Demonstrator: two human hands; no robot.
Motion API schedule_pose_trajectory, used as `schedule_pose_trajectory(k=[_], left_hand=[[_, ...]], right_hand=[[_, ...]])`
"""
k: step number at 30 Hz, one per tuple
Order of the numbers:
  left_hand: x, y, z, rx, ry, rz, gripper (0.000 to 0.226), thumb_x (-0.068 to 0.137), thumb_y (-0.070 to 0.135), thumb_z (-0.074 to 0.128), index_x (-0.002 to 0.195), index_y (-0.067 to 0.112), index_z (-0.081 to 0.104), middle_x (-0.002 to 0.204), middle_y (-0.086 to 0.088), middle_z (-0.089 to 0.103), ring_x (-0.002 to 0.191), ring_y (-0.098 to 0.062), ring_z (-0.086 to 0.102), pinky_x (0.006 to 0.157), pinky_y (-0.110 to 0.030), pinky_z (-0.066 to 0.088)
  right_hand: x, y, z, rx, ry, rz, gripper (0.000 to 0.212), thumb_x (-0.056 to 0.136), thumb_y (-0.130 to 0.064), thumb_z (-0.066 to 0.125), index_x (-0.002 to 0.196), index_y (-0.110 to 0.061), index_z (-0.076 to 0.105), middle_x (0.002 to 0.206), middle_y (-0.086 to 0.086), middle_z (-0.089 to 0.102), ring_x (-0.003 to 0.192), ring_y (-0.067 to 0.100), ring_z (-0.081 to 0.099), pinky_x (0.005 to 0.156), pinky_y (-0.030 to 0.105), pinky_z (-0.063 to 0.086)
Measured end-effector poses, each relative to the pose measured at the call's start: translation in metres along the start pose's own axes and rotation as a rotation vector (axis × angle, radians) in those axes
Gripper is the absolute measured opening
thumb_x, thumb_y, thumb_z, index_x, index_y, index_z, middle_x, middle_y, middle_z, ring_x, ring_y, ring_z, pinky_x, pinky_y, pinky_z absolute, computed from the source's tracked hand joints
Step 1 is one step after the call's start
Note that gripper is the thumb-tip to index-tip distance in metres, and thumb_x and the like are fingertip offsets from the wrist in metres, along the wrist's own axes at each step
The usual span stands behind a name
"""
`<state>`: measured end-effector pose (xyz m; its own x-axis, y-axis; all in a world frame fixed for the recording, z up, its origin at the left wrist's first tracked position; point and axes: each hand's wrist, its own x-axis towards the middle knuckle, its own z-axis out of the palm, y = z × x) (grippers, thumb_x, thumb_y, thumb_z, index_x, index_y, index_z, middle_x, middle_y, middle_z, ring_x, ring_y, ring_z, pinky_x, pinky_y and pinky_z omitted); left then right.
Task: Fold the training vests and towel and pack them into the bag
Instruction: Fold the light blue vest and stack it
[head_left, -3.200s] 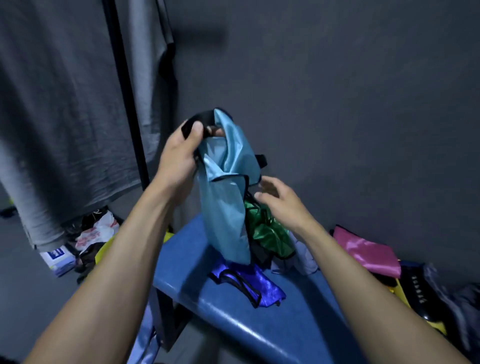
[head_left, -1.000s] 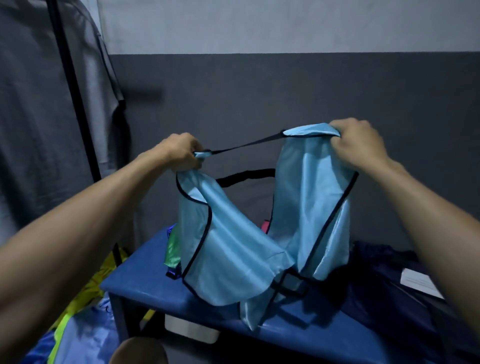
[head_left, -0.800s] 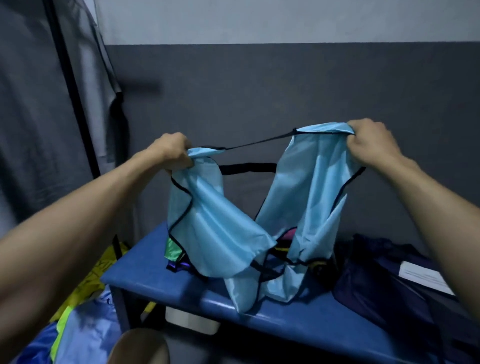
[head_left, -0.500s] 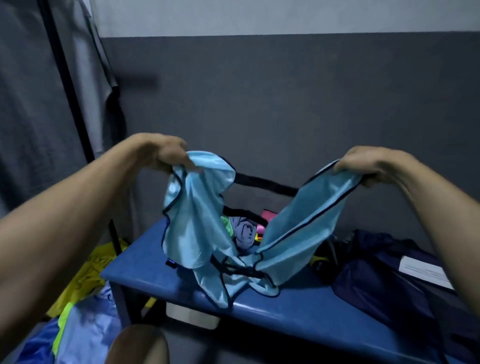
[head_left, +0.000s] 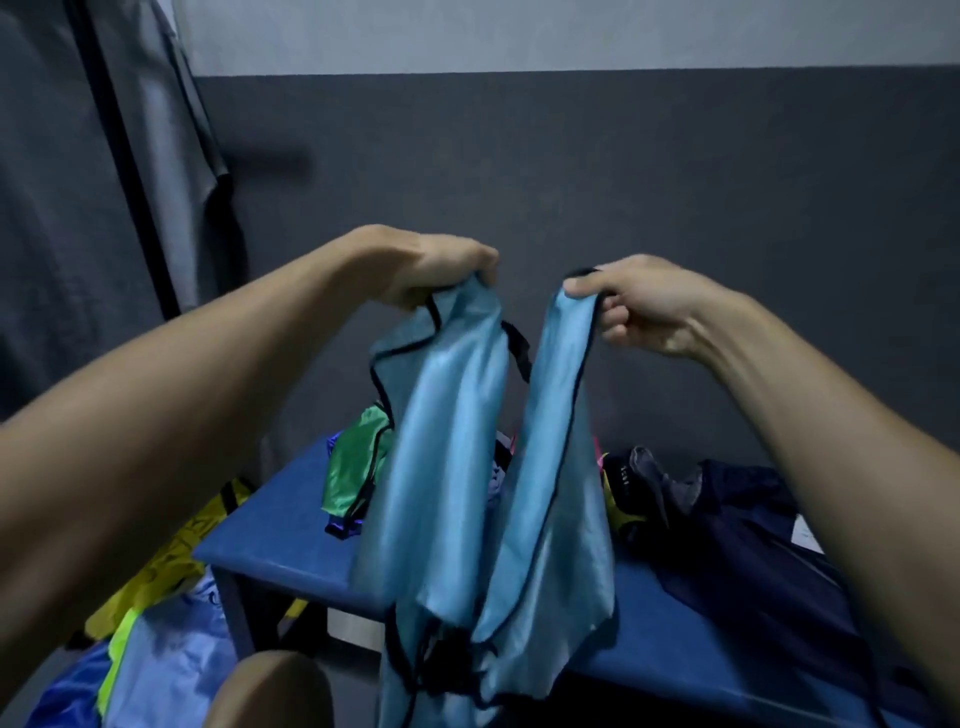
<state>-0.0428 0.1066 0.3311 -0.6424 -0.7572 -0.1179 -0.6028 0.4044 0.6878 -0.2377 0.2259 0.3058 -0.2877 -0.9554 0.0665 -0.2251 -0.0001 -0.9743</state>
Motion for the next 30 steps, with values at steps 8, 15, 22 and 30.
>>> schedule_pose_trajectory(k=[8, 15, 22, 30], left_hand=[[0.002, 0.013, 0.007, -0.007, -0.168, 0.294, 0.025, 0.099, 0.011, 0.055, 0.115, -0.004, 0.067, 0.107, -0.015, 0.075, 0.095, -0.032, 0.071, 0.085, -0.042, 0.055], [-0.002, 0.003, 0.005, -0.094, -0.2, 0.53, 0.024, 0.095, -0.004, 0.064, 0.118, -0.001, 0.064, 0.108, -0.012, 0.071, 0.097, -0.02, 0.068, 0.085, -0.029, 0.056], [0.006, -0.027, 0.008, -0.057, 0.004, 0.442, 0.023, 0.093, 0.009, 0.068, 0.115, 0.011, 0.072, 0.114, -0.01, 0.075, 0.11, -0.029, 0.071, 0.097, -0.048, 0.057], [-0.003, -0.012, 0.01, -0.517, -0.173, 0.565, 0.029, 0.1, 0.011, 0.061, 0.125, -0.001, 0.066, 0.11, -0.014, 0.074, 0.09, -0.022, 0.073, 0.083, -0.032, 0.06]], right_hand=[[-0.009, -0.013, 0.027, -0.155, -0.272, -0.102, 0.038, 0.097, -0.009, 0.064, 0.133, -0.022, 0.063, 0.091, 0.006, 0.053, 0.053, 0.008, 0.045, 0.05, 0.022, 0.047], [-0.009, -0.006, 0.023, -0.141, -0.258, -0.013, 0.007, 0.099, -0.008, 0.061, 0.106, -0.008, 0.059, 0.061, 0.003, 0.051, 0.049, 0.008, 0.044, 0.051, 0.024, 0.049], [-0.012, -0.01, 0.002, -0.118, -0.043, -0.053, 0.01, 0.096, -0.004, 0.062, 0.094, -0.011, 0.056, 0.062, 0.008, 0.056, 0.047, 0.015, 0.055, 0.045, 0.027, 0.049], [-0.021, -0.005, 0.002, -0.108, -0.207, -0.009, 0.018, 0.098, -0.008, 0.062, 0.115, -0.01, 0.065, 0.076, 0.006, 0.053, 0.05, 0.008, 0.052, 0.047, 0.022, 0.049]])
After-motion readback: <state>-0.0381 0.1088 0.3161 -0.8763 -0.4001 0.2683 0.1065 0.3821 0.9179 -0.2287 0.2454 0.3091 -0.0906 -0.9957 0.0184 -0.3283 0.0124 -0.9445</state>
